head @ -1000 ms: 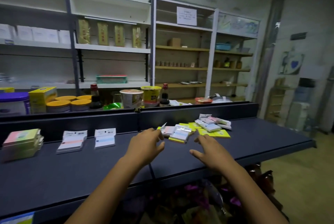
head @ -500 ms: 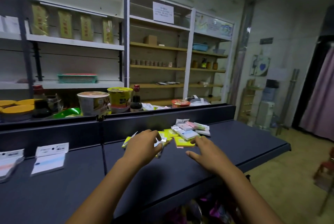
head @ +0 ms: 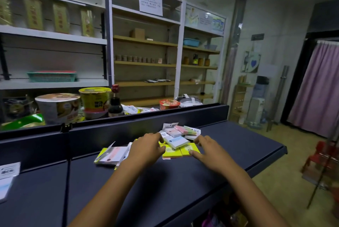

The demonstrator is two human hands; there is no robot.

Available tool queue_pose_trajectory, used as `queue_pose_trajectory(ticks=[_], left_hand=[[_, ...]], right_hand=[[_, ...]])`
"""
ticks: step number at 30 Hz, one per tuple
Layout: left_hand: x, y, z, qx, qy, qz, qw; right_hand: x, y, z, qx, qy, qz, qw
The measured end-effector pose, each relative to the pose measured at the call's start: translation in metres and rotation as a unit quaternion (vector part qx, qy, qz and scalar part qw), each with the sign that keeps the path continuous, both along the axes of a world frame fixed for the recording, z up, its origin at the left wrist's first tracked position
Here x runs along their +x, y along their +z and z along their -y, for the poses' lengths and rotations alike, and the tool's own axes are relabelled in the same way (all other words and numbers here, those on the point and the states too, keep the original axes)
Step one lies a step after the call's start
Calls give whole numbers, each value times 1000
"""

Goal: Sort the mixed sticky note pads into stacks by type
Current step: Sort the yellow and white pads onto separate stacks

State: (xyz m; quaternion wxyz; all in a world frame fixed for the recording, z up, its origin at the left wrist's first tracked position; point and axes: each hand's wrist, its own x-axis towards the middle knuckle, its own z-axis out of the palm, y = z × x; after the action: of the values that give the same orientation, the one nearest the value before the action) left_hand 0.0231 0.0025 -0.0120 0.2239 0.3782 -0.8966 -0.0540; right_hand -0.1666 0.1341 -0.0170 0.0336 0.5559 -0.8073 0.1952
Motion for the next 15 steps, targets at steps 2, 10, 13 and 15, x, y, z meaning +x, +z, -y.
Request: queue_pose_trajectory(ticks=[2,10,13,15], left_hand=[[-13,-4,4,14,11,4,1000],[-65,-20,16,77,79,-7,994],[-85,-25,23,93,123,-11,988],[-97,-28,27,109,149,-19,983]], right_hand=[[-13,-2,5,-3,5,2,1000],[-65,-6,40,8,60,7,998],[-87,-3,55,12,88,1,996],[-102,-1,64,7,100,9,995]])
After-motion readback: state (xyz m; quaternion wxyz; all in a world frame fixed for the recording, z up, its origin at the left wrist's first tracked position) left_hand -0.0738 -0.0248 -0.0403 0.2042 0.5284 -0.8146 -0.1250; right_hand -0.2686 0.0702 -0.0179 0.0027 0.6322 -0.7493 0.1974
